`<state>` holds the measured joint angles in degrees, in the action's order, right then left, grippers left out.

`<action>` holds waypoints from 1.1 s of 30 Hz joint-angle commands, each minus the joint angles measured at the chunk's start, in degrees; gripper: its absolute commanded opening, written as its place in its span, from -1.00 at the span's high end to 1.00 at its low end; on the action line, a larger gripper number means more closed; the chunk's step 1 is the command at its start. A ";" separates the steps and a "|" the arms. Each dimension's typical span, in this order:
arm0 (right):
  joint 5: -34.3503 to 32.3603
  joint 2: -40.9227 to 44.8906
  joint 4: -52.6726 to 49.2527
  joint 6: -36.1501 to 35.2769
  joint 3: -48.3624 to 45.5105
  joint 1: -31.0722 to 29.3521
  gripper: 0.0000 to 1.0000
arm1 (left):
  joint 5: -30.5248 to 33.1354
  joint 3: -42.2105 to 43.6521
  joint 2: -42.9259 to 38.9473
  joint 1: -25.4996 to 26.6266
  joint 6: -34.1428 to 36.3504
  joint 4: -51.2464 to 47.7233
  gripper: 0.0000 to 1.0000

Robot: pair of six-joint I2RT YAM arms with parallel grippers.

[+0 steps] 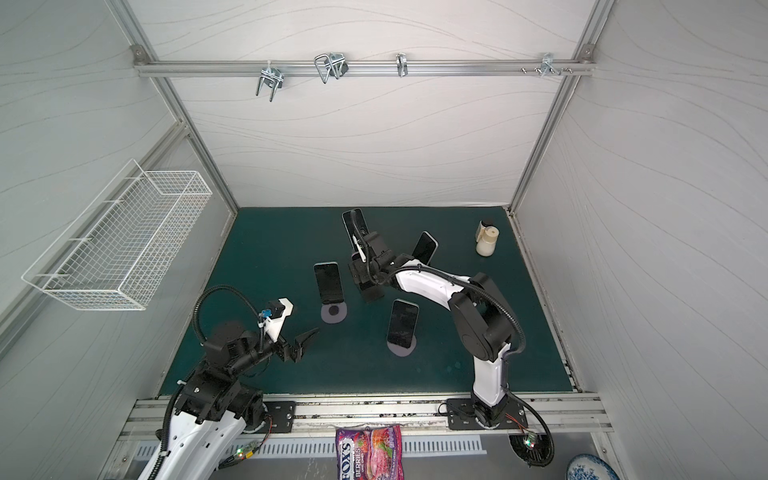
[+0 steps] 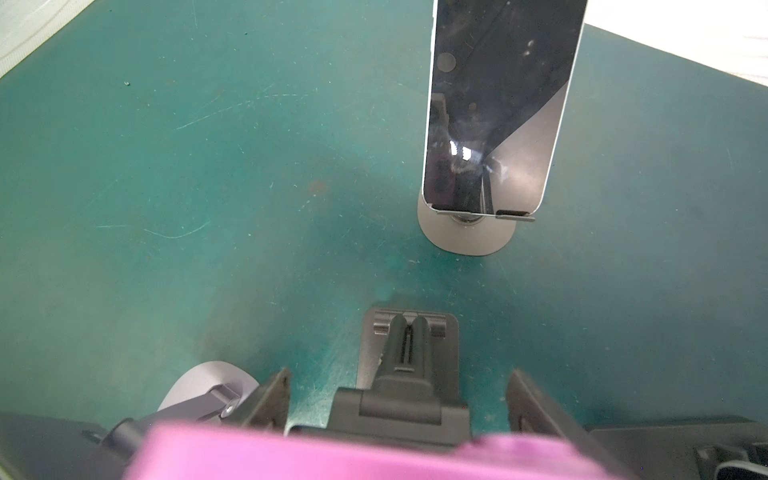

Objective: Remove the phone from the phone stand
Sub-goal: 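Close the right gripper on the pink-edged phone's top edge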

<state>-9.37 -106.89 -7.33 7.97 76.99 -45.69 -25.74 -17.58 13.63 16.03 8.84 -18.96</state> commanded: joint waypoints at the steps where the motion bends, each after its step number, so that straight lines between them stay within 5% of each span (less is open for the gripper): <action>1: -1.02 -1.02 0.92 -0.64 1.32 -0.45 -0.63 | -0.49 -0.09 -0.16 0.23 1.13 2.76 -0.92; 33: -1.50 0.64 1.95 -1.69 1.03 -1.00 -0.45 | -0.91 -0.07 0.67 0.23 1.01 3.05 -0.91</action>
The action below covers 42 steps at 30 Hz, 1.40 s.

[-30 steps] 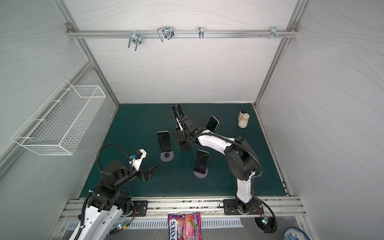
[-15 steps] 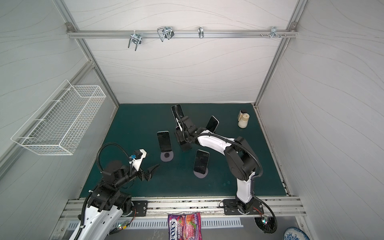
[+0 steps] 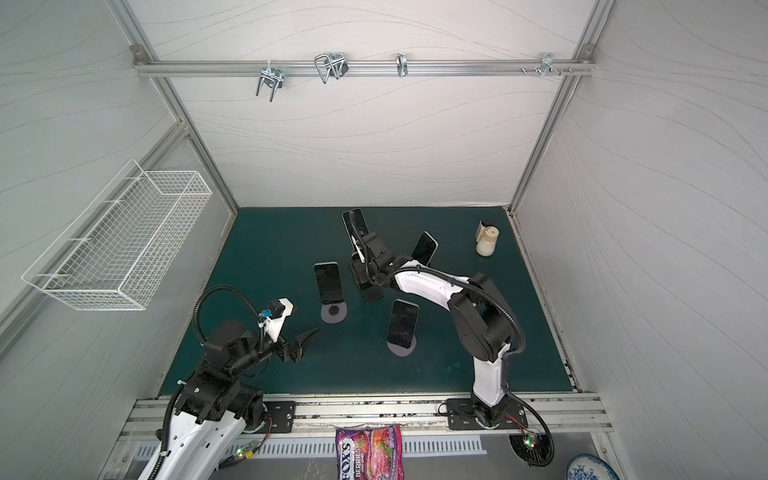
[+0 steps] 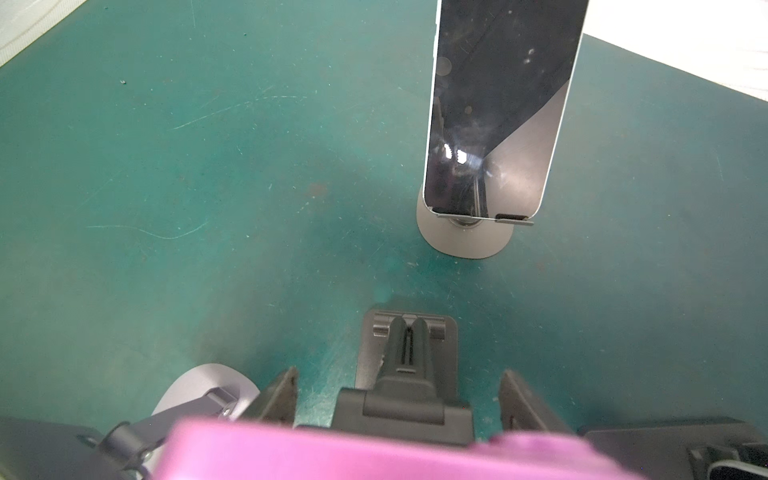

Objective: Remove the phone from the phone stand
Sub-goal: 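Close the right gripper on the pink-edged phone's top edge, then lift the pink-edged phone up out of the black stand with the right gripper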

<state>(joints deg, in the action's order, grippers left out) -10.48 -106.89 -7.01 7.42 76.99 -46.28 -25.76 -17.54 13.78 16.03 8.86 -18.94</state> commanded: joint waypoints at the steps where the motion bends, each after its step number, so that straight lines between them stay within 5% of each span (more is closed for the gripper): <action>1: -0.24 1.04 1.48 -1.27 1.18 -0.45 -0.45 | -1.00 -0.29 0.84 0.25 1.14 2.95 -0.91; 42: 4.92 11.73 -6.16 -0.32 1.67 1.09 -0.39 | 0.86 -0.51 -0.62 0.23 1.86 2.06 -0.90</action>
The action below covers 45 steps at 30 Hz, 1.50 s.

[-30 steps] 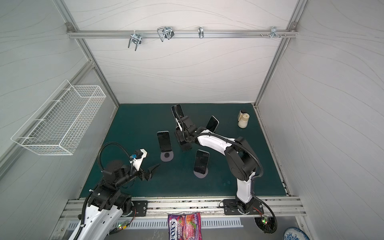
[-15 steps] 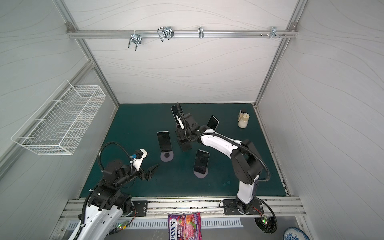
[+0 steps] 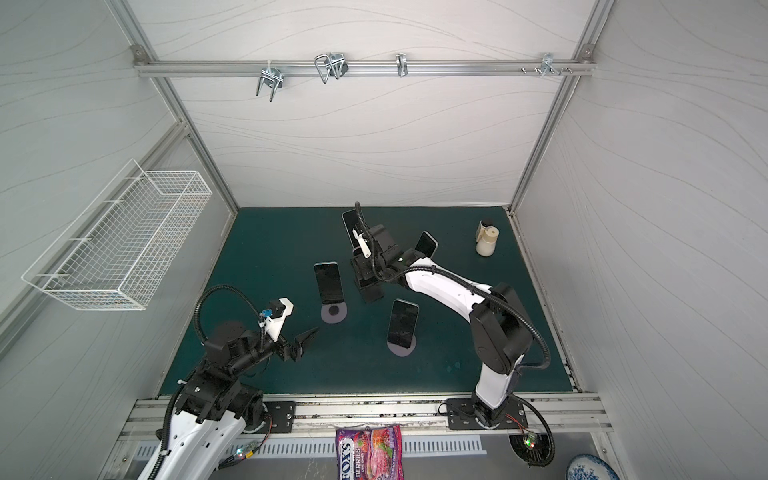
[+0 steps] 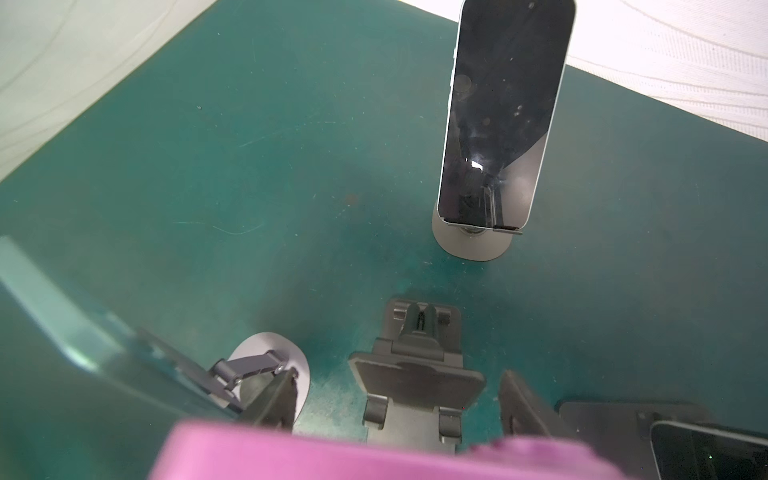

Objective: Remove the phone from the phone stand
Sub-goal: 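Lift the pink-edged phone up out of the black stand with the right gripper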

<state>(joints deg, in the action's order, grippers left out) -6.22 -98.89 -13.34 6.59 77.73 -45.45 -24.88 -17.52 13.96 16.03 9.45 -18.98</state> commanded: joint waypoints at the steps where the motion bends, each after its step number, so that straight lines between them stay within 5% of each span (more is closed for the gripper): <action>1: 0.59 4.16 0.16 0.58 0.75 0.23 -0.39 | 0.17 -0.45 -0.86 0.23 1.27 2.11 -0.90; 45: 1.99 10.90 -8.53 0.47 3.52 0.12 -0.35 | 0.36 -0.50 -3.67 0.23 1.53 1.37 -0.90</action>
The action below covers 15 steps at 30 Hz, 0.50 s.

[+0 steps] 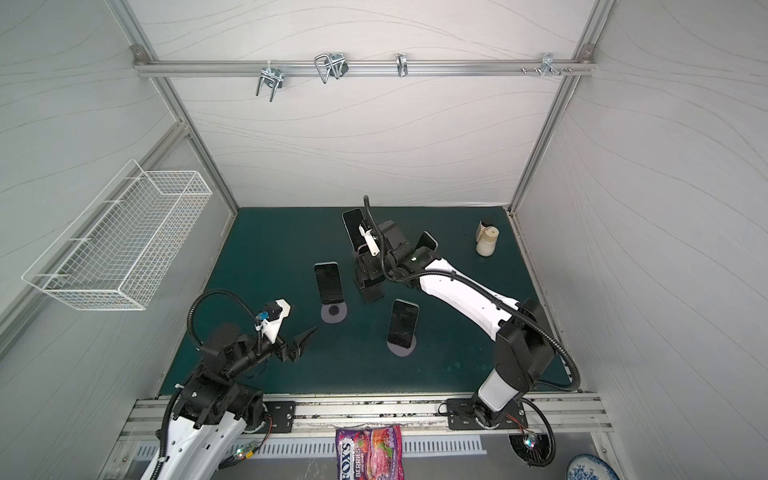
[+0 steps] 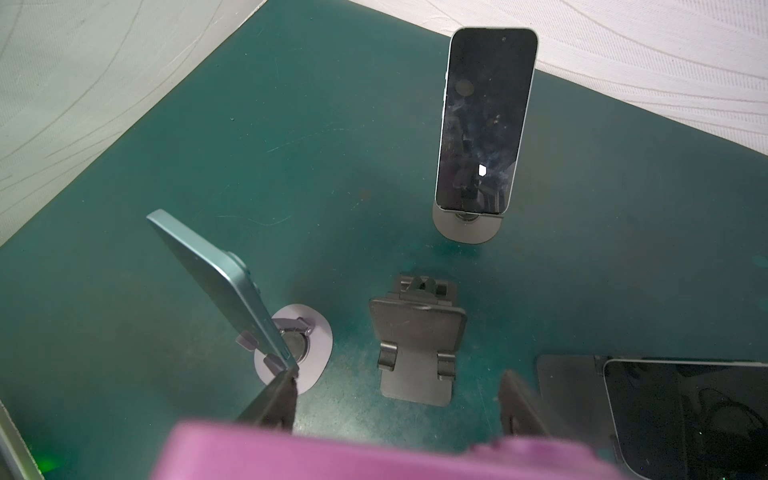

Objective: Remove the phone from the phone stand
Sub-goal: 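Lift the pink-edged phone up out of the black stand with the right gripper, then carry the phone away with the right gripper while the left arm moves forward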

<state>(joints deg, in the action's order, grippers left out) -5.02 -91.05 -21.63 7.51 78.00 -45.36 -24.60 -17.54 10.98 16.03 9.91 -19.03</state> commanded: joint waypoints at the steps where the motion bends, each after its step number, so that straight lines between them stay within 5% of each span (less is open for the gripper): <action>1: 0.89 3.15 -0.70 -0.55 3.41 0.03 -0.35 | -0.01 -0.48 -0.67 0.23 1.01 1.45 -0.90; 15: 3.69 6.16 -7.76 0.20 4.94 0.08 -0.35 | 3.07 -3.43 1.75 0.23 3.92 2.04 -0.89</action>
<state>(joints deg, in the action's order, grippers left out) -2.85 -87.72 -27.68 7.55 81.01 -45.36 -22.41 -17.91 11.77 16.03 11.22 -19.03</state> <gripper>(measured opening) 0.746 0.947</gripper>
